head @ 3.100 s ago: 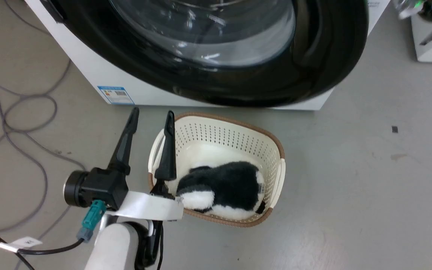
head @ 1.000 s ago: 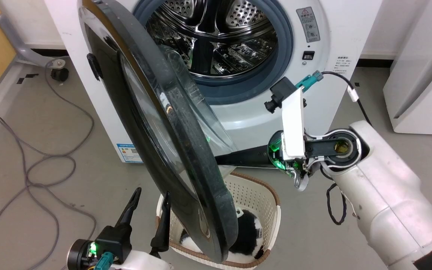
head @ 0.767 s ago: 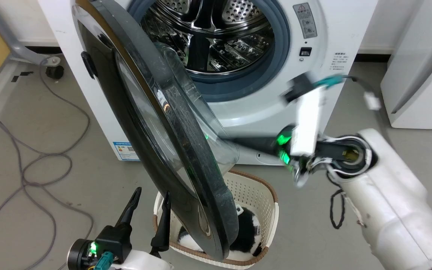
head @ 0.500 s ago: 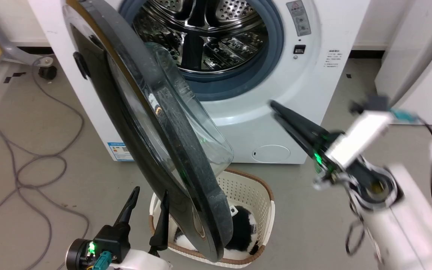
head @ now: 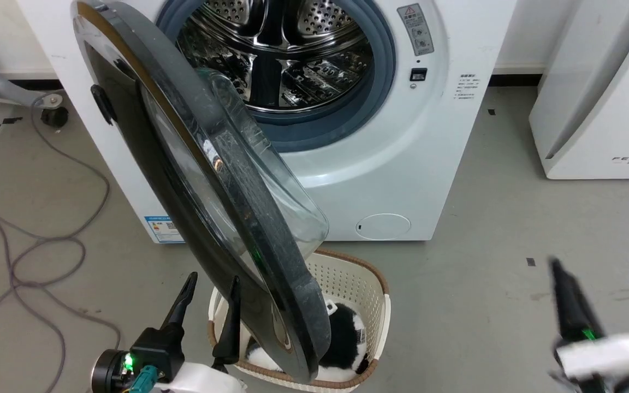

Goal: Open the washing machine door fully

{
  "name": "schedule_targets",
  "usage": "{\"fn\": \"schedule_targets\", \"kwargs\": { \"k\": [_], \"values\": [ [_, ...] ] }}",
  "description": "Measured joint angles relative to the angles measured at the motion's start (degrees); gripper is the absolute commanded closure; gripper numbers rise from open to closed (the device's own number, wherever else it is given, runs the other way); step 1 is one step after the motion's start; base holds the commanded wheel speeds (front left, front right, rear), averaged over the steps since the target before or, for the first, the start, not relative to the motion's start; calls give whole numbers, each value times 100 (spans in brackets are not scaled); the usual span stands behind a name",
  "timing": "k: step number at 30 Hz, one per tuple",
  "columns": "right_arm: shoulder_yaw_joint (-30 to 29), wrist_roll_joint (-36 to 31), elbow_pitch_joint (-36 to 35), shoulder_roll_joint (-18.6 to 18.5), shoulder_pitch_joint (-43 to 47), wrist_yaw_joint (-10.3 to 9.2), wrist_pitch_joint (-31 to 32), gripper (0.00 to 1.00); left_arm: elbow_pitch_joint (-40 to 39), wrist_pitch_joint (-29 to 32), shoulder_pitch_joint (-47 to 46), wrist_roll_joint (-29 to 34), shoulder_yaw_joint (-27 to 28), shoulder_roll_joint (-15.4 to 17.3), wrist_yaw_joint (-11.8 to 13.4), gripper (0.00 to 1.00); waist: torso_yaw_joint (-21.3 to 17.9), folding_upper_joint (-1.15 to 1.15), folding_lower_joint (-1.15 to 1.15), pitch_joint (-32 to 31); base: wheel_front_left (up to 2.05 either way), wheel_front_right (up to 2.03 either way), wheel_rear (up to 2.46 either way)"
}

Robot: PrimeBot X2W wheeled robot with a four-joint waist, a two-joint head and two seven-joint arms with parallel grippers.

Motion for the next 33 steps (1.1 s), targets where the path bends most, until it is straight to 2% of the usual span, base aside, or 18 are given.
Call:
{"fn": "schedule_targets", "kwargs": {
  "k": [3, 6, 7, 11, 14, 18, 24, 29, 30, 31, 32, 33],
  "values": [
    [-546, -1033, 36, 135, 359, 0, -360, 0, 7, 0, 0, 0, 27, -1, 1, 0, -26, 0, 0, -27, 0, 0, 0],
    [-1222, -2356, -162, 385, 632, 0, -522, 0, 9, 0, 1, 1, 60, -1, 1, 0, -46, 0, 0, -53, 0, 0, 0],
    [-1678, -3205, -498, 575, 761, 0, -572, 0, 12, 0, 1, 2, 93, -1, 1, 0, -54, 0, 0, -57, 0, 0, 0],
    [-2051, -4439, -1356, 778, 863, 1, -587, 0, 5, 0, 1, 2, 166, -1, 2, 0, -73, 0, 0, -39, 0, 0, 0],
    [-1984, -4937, -1860, 789, 929, 1, -508, 0, 4, 0, 1, 7, 186, -1, 3, 0, -84, 0, 0, -26, 0, 0, 0],
    [-1606, -5363, -2189, 798, 1091, 1, -292, 0, 7, 0, 1, 25, 223, -1, 9, 0, -101, 0, 0, -6, 0, 0, 0],
    [-854, -5759, -2340, 810, 1380, 2, -49, 0, 15, 0, 1, 111, 268, 0, 22, 0, -116, 0, 0, -8, 0, 0, 0],
    [-650, -5795, -2326, 813, 1421, 2, 21, 0, 59, 0, 1, 189, 261, 0, 29, 0, -99, 0, 0, -42, 0, 0, 0],
    [-645, -5796, -2326, 813, 1421, 2, 21, 0, 74, 0, 1, 191, 263, 0, 29, 22, -95, 0, 0, -42, 0, 0, 0],
    [-641, -5795, -2320, 813, 1421, 2, 21, 0, 92, 0, 2, 191, 264, 1, 27, 73, -92, 0, 0, -41, 0, 0, 0],
    [-635, -5796, -2316, 813, 1421, 2, 21, 0, 108, 0, 2, 190, 263, 1, 15, 100, -91, 0, 0, -40, 0, 0, 0],
    [-633, -5796, -2310, 813, 1421, 2, 21, 0, 126, 0, 2, 189, 261, 1, 11, 100, -93, 0, 0, -40, 0, 0, 0]
  ]
}}
